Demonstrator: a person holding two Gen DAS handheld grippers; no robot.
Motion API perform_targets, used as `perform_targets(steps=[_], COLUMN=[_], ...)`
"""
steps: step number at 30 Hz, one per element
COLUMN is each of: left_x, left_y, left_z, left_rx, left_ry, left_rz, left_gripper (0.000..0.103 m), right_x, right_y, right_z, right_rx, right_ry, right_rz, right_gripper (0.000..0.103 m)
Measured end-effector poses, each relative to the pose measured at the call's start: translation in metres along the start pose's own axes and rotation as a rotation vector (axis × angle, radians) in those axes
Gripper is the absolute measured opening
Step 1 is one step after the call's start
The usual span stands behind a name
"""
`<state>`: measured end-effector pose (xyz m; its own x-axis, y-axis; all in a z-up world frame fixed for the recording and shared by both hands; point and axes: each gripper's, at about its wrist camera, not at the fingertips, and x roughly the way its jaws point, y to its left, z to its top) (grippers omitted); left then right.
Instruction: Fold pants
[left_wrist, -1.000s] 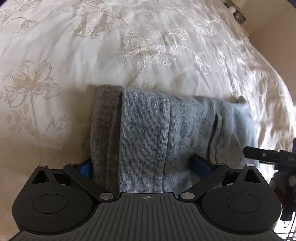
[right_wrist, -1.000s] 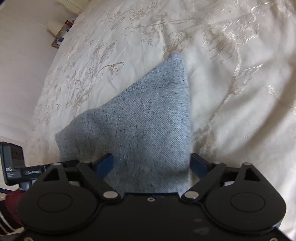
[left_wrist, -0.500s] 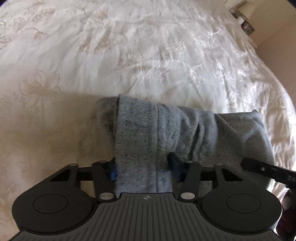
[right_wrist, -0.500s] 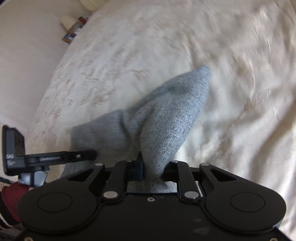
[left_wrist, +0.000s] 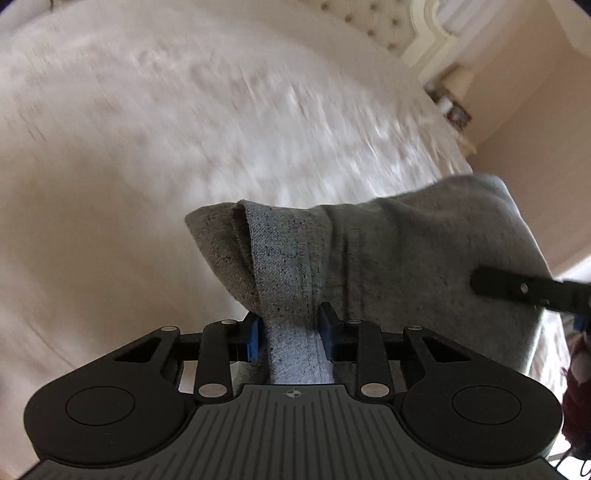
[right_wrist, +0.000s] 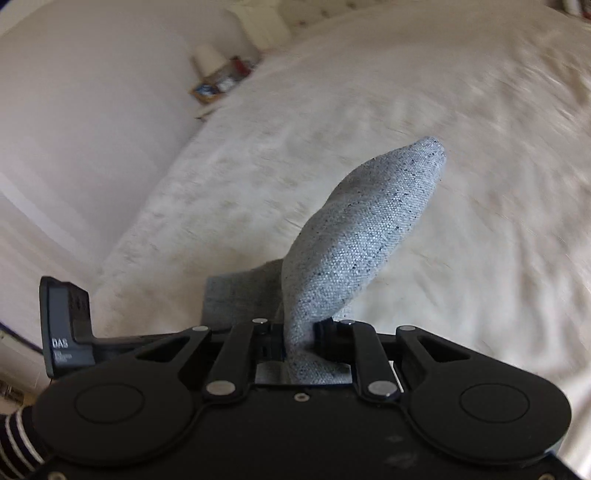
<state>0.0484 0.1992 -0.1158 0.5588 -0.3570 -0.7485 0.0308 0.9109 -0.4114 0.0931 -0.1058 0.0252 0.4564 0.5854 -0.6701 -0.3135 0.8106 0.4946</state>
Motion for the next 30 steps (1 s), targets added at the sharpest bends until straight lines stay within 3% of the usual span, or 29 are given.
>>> perform_targets(steps=[7,10,12,13,15,17,20,23,25,28,30], left_x=[-0.047,-0.049,-0.039,-0.035,-0.025,-0.027,-0.028,-0.022,-0.009,0.015,0.023], left_y=[0.088,0.131,0.159,0.172,0.194,0.201,0.19,0.174,0.174,0.177,0.181], left_z=[0.07,0.088,0.089,0.088,0.082,0.078,0.078,0.075,0.069,0.042,0.025], left_rx=[-0.035,-0.043,-0.05,-0.056,-0.081,-0.105,-0.061,-0.01,0.005,0.018,0.017], left_ry=[-0.077,-0.067,-0.043,-0.024,0.011,0.004,-0.03,-0.056,-0.038,0.068,0.084], left_rz=[0.105,0.182,0.296,0.352,0.442,0.447,0.419,0.357,0.331,0.36,0.356], left_gripper=[0.03,0.031,0.036,0.035,0.034,0.034,0.035,0.035,0.036,0.037,0.038], right_x=[0.1,0.144,0.183,0.198,0.229,0.237,0.229,0.228,0.239,0.25,0.251], right_y=[0.079,0.093,0.093,0.09,0.08,0.078,0.094,0.116,0.129,0.127,0.12], right_z=[0.071,0.091,0.097,0.096,0.092,0.087,0.079,0.063,0.044,0.006,-0.019], right_rx=[-0.01,0.005,0.002,0.017,0.018,0.0,-0.043,-0.167,-0.196,-0.17,-0.171], right_ry=[0.013,0.018,0.045,0.065,0.115,0.117,0.064,0.06,0.099,0.213,0.258], right_rz=[0.143,0.144,0.058,-0.02,-0.234,-0.323,-0.284,-0.284,-0.29,-0.349,-0.379], right_gripper=[0.016,0.016,0.022,0.033,0.034,0.029,0.024,0.019,0.019,0.018,0.015])
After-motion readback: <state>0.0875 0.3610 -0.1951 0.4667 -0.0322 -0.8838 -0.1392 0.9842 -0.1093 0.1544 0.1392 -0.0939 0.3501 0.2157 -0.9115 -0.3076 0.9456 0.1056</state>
